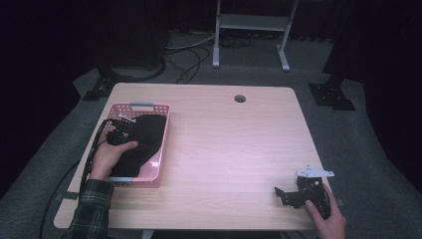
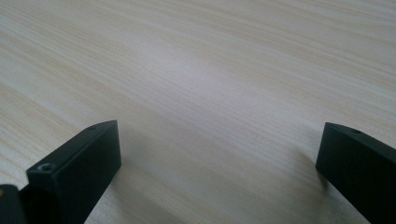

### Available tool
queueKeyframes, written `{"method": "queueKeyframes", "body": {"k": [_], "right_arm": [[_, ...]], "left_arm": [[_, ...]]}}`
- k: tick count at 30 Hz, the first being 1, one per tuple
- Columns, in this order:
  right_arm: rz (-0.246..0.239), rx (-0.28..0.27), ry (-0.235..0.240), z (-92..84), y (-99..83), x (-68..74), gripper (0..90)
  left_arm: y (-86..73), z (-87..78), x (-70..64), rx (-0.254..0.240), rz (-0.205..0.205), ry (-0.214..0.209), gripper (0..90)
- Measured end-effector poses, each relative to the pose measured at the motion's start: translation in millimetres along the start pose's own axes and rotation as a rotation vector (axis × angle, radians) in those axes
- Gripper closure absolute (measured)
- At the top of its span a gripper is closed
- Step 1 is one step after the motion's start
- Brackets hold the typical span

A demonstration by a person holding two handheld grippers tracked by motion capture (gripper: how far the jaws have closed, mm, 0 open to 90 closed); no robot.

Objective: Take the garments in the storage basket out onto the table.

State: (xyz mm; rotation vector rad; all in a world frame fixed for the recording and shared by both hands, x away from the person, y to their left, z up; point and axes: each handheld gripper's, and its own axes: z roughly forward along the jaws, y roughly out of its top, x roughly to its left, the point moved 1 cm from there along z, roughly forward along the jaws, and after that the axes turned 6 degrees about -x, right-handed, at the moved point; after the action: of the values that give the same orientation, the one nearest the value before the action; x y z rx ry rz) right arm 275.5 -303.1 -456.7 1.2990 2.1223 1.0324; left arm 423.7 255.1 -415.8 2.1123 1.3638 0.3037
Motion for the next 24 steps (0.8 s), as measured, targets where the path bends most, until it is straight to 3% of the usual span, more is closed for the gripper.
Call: {"method": "queueKeyframes", "body": {"k": [8, 24], "right_arm": [[0.000, 0.000, 0.000, 0.0, 0.0, 0.0, 0.0], [0.000, 0.000, 0.000, 0.0, 0.0, 0.0, 0.0]], "left_arm": [[-1.2, -2.9, 2.4, -0.014, -0.028, -0.018, 44.1], [-0.7, -6.4, 1.6, -0.040, -0.038, 0.007, 44.0]]}}
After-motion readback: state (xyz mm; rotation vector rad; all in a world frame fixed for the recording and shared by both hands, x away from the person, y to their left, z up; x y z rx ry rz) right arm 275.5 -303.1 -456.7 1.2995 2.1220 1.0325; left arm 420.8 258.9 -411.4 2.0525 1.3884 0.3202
